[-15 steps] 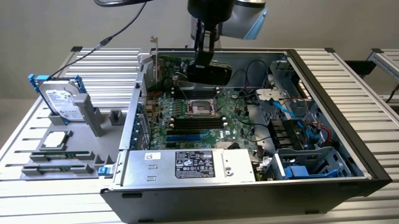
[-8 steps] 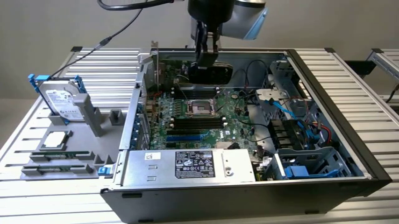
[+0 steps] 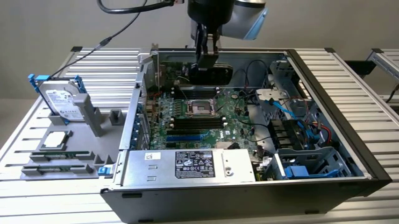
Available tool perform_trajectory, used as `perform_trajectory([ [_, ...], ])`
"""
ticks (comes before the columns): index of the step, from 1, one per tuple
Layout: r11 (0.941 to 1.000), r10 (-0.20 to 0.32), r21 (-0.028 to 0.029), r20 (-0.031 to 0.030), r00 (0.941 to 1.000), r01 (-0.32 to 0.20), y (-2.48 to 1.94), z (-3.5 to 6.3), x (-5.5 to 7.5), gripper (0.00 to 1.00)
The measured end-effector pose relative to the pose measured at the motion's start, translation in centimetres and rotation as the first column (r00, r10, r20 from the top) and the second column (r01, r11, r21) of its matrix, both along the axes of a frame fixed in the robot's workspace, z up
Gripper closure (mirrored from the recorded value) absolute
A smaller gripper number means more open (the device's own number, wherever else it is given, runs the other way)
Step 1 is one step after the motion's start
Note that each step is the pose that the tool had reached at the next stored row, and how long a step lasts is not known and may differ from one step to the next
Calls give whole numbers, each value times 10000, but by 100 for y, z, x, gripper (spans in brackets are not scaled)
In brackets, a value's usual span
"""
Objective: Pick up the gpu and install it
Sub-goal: 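Insert the gpu into the slot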
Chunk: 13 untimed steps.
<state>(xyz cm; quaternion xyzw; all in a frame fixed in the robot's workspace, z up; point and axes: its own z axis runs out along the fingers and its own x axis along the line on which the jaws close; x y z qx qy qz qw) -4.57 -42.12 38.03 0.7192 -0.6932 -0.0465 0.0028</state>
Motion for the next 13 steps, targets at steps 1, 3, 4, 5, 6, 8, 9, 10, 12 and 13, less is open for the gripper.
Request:
perform_trajectory([
  [1, 10000, 0, -12, 5, 10000, 0, 0, -10, -4, 73],
  [3, 10000, 0, -40, 12, 10000, 0, 0, -32, -15, 73],
  [4, 10000, 4, -54, 15, 10000, -3, 0, -45, -20, 73],
  [5, 10000, 6, -66, 16, 10000, -6, 0, -57, -26, 73],
  [6, 10000, 9, -77, 18, 10000, -9, 0, -71, -32, 73],
  [8, 10000, 18, -98, 21, 10000, -18, 0, -99, -43, 73],
  [9, 9999, 21, -109, 21, 10000, -21, 0, -114, -50, 73],
  [10, 9999, 23, -119, 22, 10000, -23, 0, -130, -56, 73],
  [12, 9999, 28, -141, 22, 10000, -28, 0, -162, -67, 73],
  [13, 9999, 32, -160, 22, 10000, -32, 0, -197, -75, 73],
])
